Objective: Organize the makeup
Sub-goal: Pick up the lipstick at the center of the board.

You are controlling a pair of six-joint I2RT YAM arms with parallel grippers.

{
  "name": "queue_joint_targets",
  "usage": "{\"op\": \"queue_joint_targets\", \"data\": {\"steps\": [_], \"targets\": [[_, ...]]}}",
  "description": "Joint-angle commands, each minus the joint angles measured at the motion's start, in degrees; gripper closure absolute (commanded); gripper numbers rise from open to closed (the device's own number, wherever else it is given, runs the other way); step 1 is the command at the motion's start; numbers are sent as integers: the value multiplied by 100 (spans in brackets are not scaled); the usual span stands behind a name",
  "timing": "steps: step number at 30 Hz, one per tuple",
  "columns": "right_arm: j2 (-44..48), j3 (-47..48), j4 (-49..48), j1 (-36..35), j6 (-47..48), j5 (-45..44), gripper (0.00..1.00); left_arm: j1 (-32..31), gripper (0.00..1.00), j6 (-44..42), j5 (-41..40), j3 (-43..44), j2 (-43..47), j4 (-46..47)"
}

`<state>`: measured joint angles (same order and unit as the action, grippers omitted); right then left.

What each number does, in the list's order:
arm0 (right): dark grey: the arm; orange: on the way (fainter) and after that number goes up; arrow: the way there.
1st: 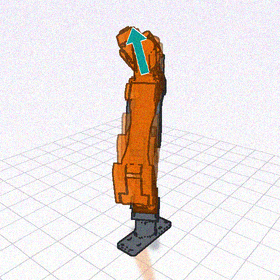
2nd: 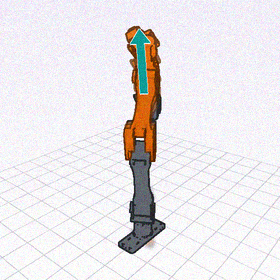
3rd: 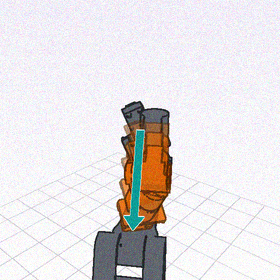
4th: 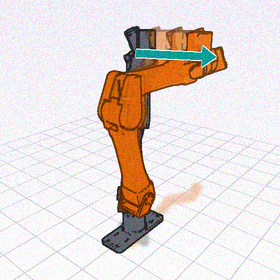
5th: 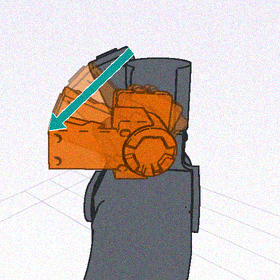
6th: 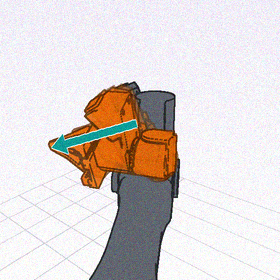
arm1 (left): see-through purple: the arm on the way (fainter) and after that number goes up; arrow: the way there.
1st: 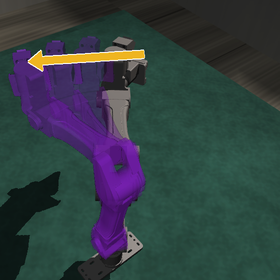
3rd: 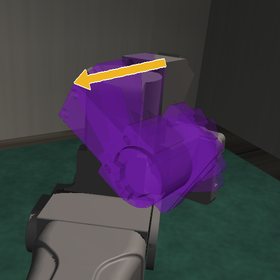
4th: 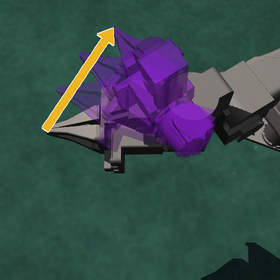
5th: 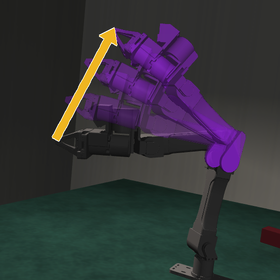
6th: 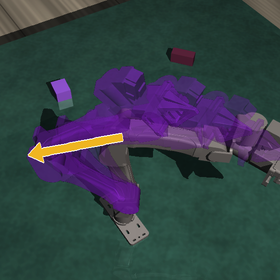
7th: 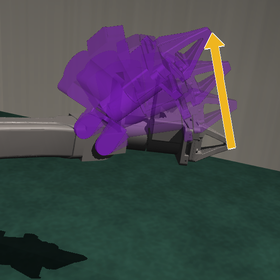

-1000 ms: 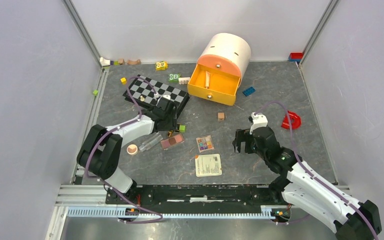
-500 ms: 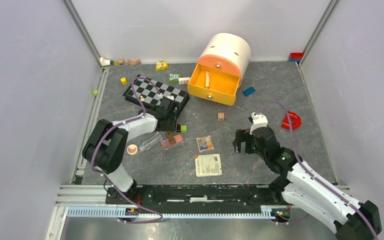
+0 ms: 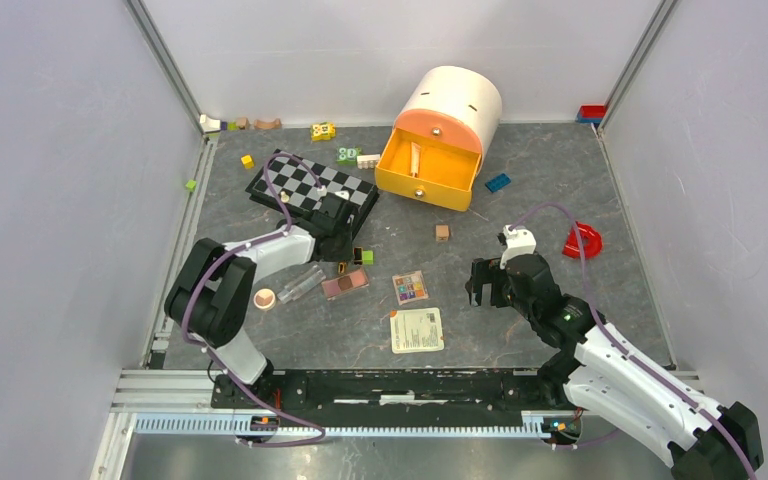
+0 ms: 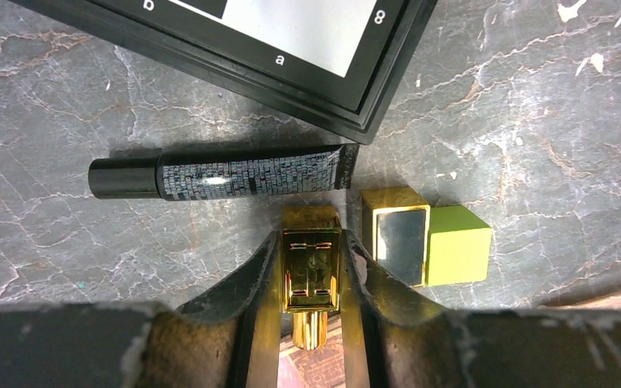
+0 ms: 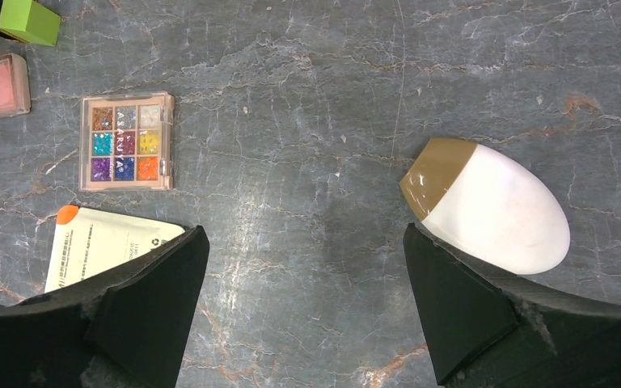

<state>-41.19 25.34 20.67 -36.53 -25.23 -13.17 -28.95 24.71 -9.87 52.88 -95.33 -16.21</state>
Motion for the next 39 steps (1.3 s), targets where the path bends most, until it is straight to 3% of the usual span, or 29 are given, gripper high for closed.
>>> {"op": "queue_joint_targets", "data": {"steps": [1,8,13,22,30,39], "targets": [[58,23,-46,-20,29,-99,2,20,89,-212,125,81,447,65],[41,6,-88,-20,35,-72,2,20,97,-235,277,-271,1250,301],[26,-37,-243,-19,17,4,2,13,98,-112,210,-435,1690,346],[-182,-164,-1060,-28,272,539,2,25,98,732,-896,-654,2610,115],[-1258,270,-1898,-293,241,831,4,384,98,1562,-1342,-1159,3925,6],[-3320,1744,-2619,-834,-15,1216,13,792,98,1231,-1232,-1023,4516,-910]]}}
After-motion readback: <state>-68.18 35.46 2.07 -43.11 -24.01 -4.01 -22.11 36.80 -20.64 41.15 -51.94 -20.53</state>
